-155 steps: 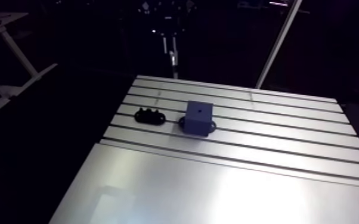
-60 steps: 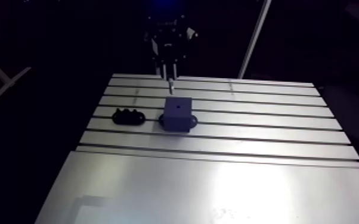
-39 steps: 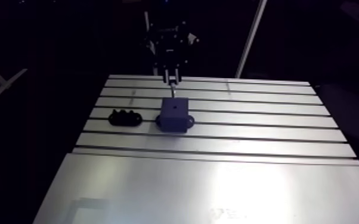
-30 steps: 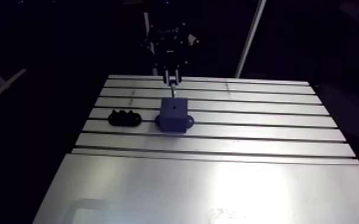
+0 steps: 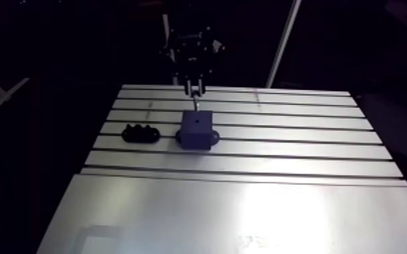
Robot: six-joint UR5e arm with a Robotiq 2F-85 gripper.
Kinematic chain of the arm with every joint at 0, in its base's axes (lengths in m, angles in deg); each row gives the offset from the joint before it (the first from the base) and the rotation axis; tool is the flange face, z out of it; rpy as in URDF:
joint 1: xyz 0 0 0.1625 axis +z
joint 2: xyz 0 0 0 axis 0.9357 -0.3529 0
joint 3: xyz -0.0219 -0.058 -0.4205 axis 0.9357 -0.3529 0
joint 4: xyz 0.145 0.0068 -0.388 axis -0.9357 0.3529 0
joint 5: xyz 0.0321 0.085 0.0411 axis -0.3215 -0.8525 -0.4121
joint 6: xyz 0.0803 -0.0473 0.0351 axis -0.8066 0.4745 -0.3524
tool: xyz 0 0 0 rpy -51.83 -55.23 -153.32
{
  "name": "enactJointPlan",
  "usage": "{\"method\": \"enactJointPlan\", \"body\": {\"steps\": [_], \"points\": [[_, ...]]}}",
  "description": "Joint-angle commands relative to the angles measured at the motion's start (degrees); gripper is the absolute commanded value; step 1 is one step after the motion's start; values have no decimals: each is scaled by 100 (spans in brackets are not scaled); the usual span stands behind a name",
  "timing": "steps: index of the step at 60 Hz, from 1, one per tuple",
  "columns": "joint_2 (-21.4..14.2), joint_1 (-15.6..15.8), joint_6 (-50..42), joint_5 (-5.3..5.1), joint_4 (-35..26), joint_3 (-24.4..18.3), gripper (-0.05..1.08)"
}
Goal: Pick up the M10 bolt and insert it into the hole until fully seated.
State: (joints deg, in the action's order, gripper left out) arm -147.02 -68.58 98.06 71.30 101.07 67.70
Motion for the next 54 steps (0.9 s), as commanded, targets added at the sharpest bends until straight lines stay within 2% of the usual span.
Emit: {"method": "enactJointPlan", "body": {"steps": [1,54], "points": [[16,-5,-7,-14,12,-2,108],[137,3,-15,-23,127,33,108]]}}
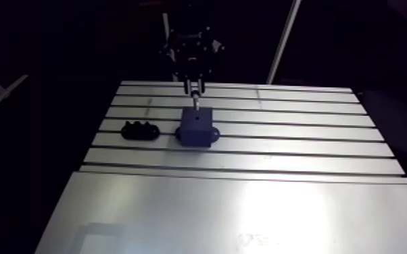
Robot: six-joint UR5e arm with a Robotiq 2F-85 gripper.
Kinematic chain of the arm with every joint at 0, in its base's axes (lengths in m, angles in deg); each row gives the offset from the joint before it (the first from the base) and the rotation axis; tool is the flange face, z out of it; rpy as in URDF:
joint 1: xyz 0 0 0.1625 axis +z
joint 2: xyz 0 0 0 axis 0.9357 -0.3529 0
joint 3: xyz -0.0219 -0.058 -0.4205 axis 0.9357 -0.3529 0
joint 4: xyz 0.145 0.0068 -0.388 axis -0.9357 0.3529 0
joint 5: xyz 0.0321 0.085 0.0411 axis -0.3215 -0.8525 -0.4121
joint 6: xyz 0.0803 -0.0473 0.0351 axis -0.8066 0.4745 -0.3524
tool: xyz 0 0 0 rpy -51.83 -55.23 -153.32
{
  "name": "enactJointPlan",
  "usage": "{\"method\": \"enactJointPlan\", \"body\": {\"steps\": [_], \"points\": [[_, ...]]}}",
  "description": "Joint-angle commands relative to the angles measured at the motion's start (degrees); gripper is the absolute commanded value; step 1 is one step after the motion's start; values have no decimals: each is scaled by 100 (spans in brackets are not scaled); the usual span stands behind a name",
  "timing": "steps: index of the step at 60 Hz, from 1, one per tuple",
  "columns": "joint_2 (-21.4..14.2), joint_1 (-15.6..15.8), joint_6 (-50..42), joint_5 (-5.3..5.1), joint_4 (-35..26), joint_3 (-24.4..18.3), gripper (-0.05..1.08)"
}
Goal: Pick up the M10 bolt and insert it into the hole until fully seated.
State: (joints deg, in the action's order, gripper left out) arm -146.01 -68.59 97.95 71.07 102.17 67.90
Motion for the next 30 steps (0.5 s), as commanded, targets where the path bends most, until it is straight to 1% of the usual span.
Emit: {"method": "enactJointPlan", "body": {"steps": [1,30], "points": [[36,4,-5,0,17,13,108],[71,4,4,0,17,64,108]]}}
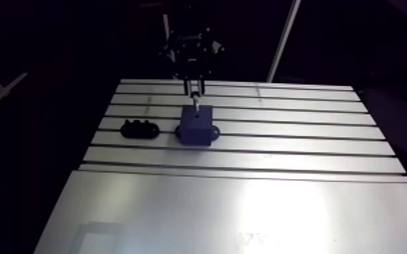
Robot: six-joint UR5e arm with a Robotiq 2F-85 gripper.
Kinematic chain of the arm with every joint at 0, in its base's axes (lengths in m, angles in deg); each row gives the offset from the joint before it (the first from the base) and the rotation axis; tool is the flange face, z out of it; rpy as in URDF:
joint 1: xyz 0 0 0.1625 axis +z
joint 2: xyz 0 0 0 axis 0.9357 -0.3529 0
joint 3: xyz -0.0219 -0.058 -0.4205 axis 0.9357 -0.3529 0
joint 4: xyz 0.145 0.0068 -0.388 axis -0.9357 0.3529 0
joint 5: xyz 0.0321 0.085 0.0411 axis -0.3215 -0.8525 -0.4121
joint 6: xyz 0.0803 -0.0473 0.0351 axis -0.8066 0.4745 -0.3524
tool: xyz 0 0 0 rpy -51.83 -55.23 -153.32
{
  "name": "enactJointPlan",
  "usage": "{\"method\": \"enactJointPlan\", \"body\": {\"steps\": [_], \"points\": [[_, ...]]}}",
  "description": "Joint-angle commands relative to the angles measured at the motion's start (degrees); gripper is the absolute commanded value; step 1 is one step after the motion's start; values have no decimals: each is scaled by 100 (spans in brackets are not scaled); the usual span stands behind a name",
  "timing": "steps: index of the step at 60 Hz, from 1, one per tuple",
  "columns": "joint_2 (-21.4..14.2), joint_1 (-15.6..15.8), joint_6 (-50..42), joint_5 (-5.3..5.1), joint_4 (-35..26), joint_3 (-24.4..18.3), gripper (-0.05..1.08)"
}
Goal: Pick up the M10 bolt and insert it into the hole until fully seated.
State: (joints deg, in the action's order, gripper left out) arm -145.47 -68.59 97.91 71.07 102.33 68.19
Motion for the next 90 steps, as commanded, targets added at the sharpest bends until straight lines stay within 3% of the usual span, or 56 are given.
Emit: {"method": "enactJointPlan", "body": {"steps": [1,90], "points": [[17,4,8,0,0,36,108],[107,-4,17,-9,123,47,108]]}}
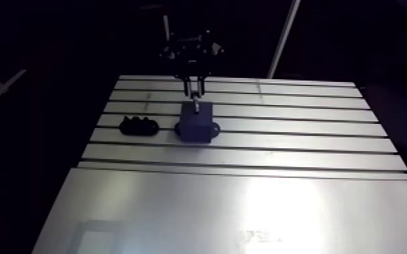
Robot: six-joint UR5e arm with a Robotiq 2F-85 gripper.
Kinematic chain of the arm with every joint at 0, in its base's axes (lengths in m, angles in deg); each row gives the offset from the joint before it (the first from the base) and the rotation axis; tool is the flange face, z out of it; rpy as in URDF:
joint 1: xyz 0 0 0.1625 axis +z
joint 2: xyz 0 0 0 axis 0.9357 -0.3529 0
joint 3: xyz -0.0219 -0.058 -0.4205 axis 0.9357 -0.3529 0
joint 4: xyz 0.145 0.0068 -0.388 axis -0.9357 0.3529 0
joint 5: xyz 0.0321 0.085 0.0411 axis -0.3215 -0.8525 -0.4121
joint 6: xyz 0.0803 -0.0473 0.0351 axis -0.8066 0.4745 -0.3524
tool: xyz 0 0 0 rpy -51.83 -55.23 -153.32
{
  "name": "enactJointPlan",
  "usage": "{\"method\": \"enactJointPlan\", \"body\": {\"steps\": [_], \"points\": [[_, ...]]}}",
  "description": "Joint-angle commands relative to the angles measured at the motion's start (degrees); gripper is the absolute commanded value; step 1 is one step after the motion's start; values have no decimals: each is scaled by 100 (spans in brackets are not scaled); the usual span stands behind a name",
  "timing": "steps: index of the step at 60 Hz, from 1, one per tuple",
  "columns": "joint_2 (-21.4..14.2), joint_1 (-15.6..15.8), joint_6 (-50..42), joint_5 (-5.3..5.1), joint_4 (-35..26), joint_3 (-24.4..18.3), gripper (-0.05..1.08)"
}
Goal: Pick up the M10 bolt and insert it into the hole until fully seated.
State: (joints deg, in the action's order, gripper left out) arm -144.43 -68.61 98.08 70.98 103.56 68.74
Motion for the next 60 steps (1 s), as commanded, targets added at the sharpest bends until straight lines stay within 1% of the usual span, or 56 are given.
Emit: {"method": "enactJointPlan", "body": {"steps": [1,39,60], "points": [[3,-2,0,0,0,-9,108],[20,-3,8,-18,-8,7,108],[20,-11,9,-10,-8,34,108]]}}
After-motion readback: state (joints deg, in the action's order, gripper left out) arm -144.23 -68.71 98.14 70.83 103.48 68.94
